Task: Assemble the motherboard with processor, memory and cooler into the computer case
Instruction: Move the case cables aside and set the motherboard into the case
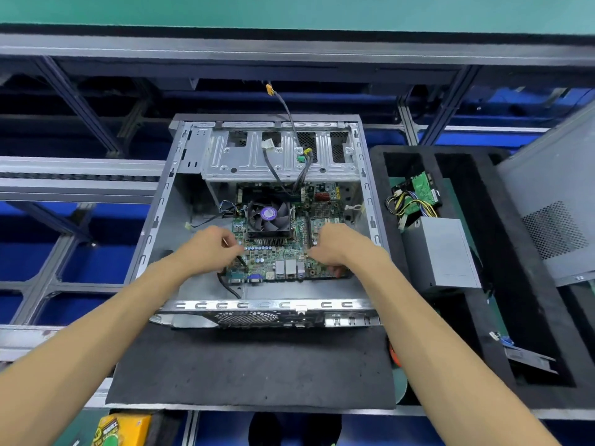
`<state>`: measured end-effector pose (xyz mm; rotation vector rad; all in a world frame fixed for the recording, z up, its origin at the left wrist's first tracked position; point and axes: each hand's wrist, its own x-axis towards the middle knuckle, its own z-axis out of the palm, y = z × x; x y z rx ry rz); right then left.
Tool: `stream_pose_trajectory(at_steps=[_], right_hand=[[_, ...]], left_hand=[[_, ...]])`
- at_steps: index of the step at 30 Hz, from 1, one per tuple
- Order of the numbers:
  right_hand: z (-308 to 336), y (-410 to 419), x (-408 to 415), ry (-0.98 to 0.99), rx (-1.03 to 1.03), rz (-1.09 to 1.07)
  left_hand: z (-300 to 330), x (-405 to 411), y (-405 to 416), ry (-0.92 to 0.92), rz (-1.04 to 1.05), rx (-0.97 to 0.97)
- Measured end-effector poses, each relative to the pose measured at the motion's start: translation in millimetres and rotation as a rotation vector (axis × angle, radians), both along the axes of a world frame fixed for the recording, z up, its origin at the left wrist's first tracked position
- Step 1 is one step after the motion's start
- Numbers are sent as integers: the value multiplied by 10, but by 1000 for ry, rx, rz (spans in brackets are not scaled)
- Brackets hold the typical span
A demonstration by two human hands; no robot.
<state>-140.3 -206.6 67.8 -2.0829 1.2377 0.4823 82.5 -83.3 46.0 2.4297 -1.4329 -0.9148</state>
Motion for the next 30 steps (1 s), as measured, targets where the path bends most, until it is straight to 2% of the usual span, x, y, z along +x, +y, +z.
stream_pose_trajectory(at_steps=[6, 10, 15, 22, 30], right_hand=[[13, -120, 145, 321, -211, 45], [-59, -209, 229, 330, -176, 21], [-122, -260, 256, 339, -296, -27], [-155, -248, 265, 332, -374, -112], [-125, -254, 251, 435, -374, 90]], left_hand=[[0, 95, -205, 232, 378, 98], [-68, 89, -300, 377, 503, 108], [-148, 32, -312, 361, 564, 5], [-248, 67, -326, 338, 568, -20], [-284, 73, -322, 303, 508, 41]])
